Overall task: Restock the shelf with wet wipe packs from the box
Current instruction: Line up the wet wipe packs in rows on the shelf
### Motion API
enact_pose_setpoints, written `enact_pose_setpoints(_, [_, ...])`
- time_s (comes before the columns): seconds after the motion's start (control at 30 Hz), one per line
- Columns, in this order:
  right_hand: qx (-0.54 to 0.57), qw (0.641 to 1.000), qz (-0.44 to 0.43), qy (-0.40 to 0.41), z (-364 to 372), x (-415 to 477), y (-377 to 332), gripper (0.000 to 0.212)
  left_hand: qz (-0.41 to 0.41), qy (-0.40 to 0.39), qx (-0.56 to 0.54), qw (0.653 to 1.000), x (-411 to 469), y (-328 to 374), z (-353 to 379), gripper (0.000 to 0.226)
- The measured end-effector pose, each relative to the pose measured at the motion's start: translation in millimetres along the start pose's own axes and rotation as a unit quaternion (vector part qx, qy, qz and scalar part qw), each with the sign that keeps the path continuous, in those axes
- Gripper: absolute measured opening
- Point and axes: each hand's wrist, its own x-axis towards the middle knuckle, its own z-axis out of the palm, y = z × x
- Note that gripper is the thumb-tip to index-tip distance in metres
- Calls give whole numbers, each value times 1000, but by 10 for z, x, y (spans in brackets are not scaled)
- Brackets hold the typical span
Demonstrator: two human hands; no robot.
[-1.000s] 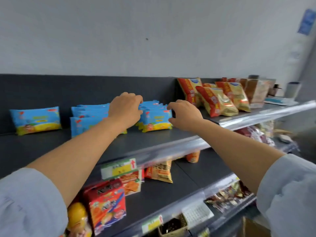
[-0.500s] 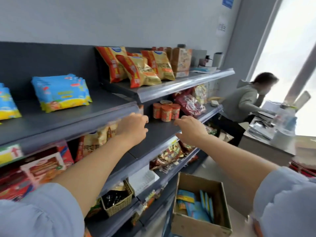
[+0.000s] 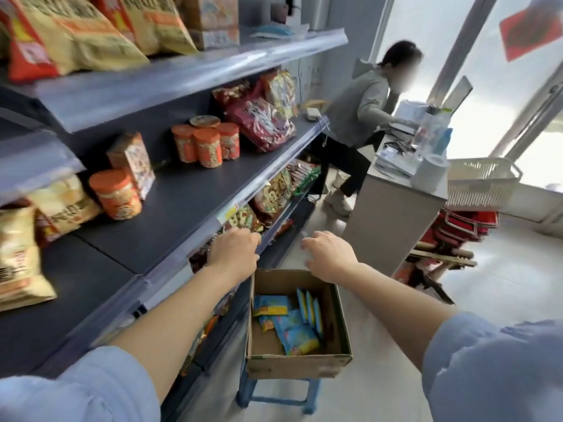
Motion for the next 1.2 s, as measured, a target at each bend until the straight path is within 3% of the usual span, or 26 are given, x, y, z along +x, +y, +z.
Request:
enact_pose_setpoints(0.37, [70,988,69,-118,1232,407,643,31,28,-151,-30,988,669,305,1383,27])
enact_pose_setpoints(0.73, [90,966,40,-241,2452,815,1050,37,-86,-283,-70,953,818,429,2818,23])
enact_pose_setpoints(0.97, [93,959,44,-265,3134,1059,1014,47,-175,-325,-98,924,946,375,3564,42])
enact_pose_setpoints(1.2, [47,961,55,-268,3580,1094,932,53,-134,-386,-78,909,1005,352,4040,68])
